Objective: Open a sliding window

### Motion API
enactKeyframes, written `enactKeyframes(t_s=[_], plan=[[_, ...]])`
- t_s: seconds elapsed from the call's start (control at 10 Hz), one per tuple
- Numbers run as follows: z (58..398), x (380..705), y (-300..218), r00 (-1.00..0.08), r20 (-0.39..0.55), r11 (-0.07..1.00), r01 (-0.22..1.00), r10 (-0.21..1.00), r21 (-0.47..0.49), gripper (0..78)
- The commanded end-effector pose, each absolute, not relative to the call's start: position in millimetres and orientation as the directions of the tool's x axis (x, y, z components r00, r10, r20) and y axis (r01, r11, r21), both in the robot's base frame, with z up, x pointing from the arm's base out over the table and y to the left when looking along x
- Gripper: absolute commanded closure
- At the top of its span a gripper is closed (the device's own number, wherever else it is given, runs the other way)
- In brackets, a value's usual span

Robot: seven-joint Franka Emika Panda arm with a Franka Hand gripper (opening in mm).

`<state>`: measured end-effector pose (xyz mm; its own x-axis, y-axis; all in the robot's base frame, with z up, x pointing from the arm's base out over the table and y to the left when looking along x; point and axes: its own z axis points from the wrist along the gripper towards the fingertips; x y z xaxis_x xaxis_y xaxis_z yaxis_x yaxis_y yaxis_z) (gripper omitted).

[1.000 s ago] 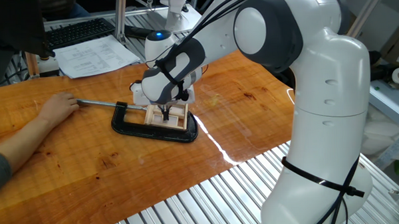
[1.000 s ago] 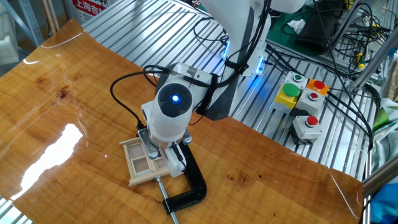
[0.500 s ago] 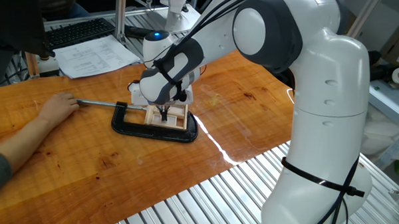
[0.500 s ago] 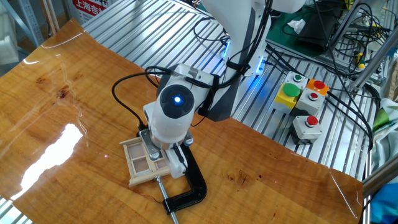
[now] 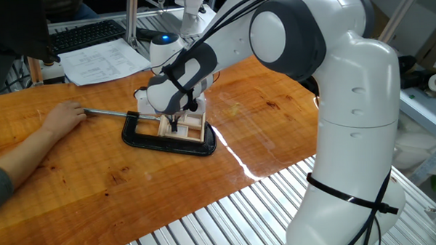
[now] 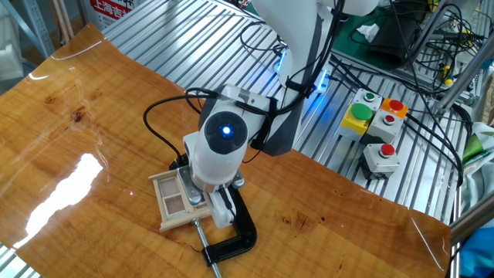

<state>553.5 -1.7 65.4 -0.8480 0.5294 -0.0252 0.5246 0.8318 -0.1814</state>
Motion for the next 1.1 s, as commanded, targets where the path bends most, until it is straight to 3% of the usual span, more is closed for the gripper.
enactKeyframes(t_s=[0.1,1.1], plan=[[63.2,557.8,6.4,-0.843,-0.019,0.827,0.532,0.538,-0.179,77.6],[69.6,568.8,29.3,-0.824,-0.008,0.818,0.563,0.566,-0.115,77.6]])
